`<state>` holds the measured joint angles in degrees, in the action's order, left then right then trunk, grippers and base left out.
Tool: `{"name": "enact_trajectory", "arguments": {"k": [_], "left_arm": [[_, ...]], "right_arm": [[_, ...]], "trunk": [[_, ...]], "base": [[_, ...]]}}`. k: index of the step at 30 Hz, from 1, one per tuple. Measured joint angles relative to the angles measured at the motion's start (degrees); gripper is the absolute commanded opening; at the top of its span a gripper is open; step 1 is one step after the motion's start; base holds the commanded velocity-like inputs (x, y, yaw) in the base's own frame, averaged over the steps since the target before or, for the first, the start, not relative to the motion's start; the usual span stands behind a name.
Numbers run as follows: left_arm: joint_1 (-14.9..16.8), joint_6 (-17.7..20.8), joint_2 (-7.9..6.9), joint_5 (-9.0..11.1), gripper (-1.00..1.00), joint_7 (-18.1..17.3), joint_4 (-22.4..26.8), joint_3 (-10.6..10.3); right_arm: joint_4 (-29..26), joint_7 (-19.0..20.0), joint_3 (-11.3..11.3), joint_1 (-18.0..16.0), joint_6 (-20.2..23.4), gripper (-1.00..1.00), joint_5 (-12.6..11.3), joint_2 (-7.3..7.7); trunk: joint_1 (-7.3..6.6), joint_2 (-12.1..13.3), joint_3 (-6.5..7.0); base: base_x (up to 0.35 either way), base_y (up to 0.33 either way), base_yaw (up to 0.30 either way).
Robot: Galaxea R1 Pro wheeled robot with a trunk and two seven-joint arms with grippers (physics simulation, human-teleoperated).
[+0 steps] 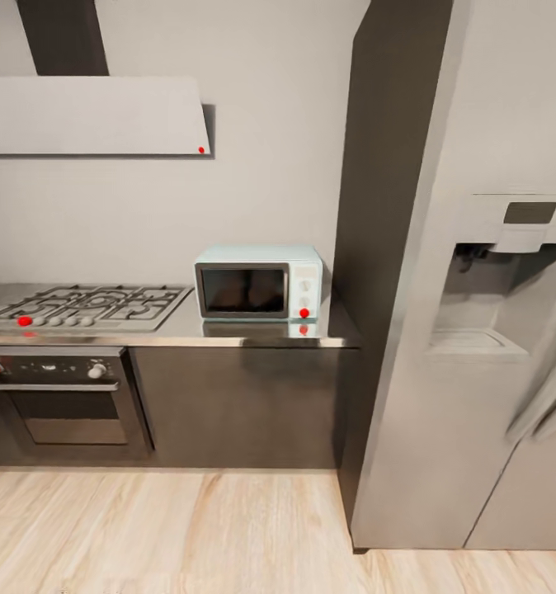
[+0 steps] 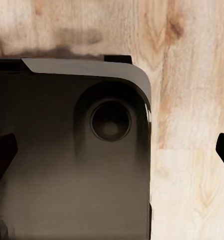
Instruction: In the kitchen, take the popcorn bag from the countertop, put it into the microwave, and heat it until the popcorn is cooked so the cooked popcorn ends up inside the bag.
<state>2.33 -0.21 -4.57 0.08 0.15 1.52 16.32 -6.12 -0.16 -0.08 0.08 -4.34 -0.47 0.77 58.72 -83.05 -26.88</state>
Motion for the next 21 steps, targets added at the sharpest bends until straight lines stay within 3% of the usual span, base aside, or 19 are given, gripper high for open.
{"name": "enact_trajectory", "arguments": {"k": [9, 17, 21], "left_arm": [[0.0, 0.06, -0.17, 0.0, 1.0, 0.01, 0.0, 0.11], [0.01, 0.65, -0.18, 0.0, 1.0, 0.09, -0.03, 0.11], [0.02, 0.68, -0.18, 0.0, 1.0, 0.09, -0.04, 0.11]], "right_arm": [[0.0, 0.0, 0.0, 0.0, 0.0, 1.0, 0.0, 0.01], [0.0, 0.0, 0.0, 0.0, -0.02, 1.0, 0.0, 0.01], [0.01, 0.0, 0.0, 0.0, -0.02, 1.0, 0.0, 0.02]], "trunk": [[-0.01, 0.0, 0.0], [-0.02, 0.0, 0.0], [-0.02, 0.0, 0.0]], "base": [[0.14, 0.274, 0.223], [0.26, 0.201, 0.222], [0.287, 0.174, 0.078]]}}
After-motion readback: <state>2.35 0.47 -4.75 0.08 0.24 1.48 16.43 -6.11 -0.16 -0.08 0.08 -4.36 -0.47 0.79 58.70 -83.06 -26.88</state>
